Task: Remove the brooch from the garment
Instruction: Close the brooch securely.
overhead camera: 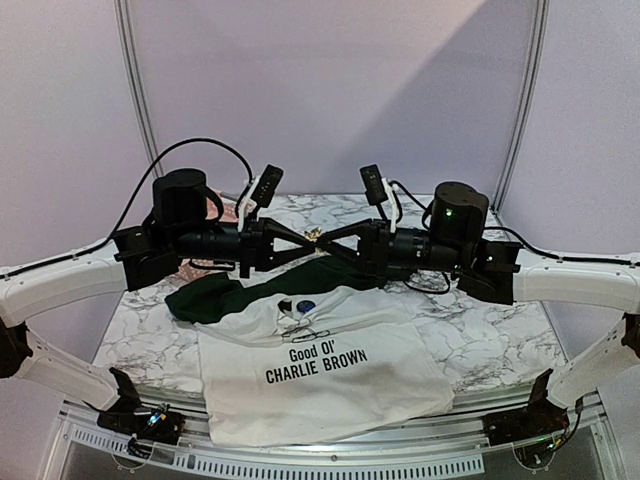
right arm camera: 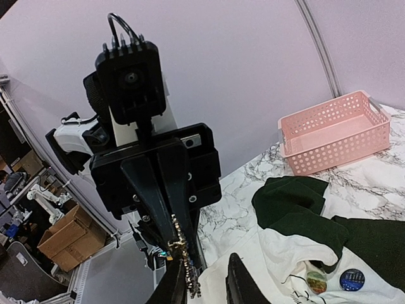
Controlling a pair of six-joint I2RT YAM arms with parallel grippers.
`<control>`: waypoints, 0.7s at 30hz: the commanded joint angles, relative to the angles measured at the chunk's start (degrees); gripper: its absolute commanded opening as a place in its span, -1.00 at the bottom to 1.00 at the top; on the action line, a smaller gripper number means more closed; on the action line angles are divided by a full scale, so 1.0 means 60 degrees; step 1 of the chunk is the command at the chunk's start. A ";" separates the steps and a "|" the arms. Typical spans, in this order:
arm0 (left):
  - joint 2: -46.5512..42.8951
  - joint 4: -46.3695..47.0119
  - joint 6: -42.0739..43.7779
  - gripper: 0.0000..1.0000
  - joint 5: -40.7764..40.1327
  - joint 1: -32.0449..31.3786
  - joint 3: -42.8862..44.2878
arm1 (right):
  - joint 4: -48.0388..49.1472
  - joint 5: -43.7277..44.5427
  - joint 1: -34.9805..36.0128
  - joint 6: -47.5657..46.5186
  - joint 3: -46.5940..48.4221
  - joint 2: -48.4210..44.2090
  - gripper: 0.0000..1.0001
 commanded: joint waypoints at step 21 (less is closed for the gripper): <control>-0.0005 -0.0751 0.0415 -1.00 -0.0291 -0.0322 0.0431 | 0.0686 -0.0632 -0.0436 -0.0279 -0.0371 0.0181 -0.56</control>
